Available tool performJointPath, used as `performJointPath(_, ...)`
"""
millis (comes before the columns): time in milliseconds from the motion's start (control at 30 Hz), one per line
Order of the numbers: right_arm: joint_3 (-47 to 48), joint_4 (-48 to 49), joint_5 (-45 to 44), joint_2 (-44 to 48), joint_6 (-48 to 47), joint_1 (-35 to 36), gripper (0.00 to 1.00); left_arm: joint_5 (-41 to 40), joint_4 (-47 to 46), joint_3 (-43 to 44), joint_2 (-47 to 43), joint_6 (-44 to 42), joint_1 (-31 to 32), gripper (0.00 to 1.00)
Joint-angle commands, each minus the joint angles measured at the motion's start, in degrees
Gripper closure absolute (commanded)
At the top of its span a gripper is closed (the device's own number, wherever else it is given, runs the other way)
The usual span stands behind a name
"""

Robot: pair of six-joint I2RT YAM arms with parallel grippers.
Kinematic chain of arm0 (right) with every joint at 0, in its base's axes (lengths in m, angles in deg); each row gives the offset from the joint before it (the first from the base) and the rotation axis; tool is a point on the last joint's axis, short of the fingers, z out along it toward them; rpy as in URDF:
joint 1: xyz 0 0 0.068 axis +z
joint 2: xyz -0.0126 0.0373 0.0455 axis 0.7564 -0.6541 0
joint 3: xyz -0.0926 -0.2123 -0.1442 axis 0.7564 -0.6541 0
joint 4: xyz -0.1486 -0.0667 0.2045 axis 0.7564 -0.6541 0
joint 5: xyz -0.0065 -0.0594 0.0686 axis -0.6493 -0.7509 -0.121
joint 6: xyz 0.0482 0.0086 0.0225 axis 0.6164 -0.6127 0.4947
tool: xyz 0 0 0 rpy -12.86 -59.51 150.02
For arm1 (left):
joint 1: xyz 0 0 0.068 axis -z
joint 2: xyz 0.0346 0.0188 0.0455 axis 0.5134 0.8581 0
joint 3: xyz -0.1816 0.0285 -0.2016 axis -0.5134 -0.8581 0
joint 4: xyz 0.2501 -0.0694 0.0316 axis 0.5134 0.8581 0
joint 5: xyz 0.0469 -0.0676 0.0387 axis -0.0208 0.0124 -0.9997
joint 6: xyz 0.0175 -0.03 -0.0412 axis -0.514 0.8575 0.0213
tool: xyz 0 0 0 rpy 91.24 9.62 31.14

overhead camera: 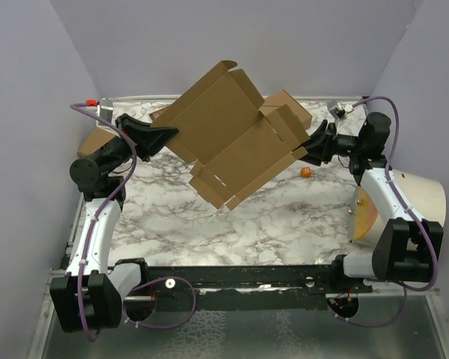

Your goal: Fold the paper box

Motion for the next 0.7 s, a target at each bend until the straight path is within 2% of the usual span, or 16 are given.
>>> performJointPath(0,-0.7,3.3,1.9,1.4,2.7,-0.3,0.62,1.1,-1.8,-0.1,-0.5,-1.3,-0.5,1.0)
performJointPath(200,-0.8,1.1,1.2,2.2,0.5,-0.7,0.62,0.5,7.3,0.6,-1.7,-9.0,-1.0,1.0)
performJointPath(667,-1.8,3.1,2.7,0.9,3.0,-0.8,0.59,0.4,4.4,1.0,-0.9,-7.8,-1.2,1.0)
